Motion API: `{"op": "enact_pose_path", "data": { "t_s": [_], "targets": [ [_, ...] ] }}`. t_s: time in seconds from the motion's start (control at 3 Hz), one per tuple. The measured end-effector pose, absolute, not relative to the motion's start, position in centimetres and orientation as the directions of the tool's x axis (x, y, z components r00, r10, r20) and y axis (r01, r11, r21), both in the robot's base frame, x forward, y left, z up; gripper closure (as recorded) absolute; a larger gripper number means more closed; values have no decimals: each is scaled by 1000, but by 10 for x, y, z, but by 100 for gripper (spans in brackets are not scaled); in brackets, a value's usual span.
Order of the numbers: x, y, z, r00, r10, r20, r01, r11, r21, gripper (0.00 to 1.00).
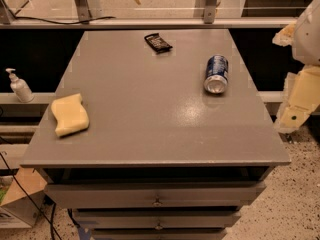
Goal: Move pepsi can near sponge
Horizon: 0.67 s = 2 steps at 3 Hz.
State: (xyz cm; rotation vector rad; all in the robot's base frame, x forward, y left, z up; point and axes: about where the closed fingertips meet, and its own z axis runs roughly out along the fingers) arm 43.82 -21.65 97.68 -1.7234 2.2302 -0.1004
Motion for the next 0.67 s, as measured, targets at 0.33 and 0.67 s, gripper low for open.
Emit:
{"op": "enact_pose_path", "data": {
  "t_s": [0.33,0.67],
  "targets": [
    [438,-216,977,-221,-953,-207,-930,270,-248,0],
    [441,-215,975,-204,-941,-270,-924,276,-264,0]
  ]
}}
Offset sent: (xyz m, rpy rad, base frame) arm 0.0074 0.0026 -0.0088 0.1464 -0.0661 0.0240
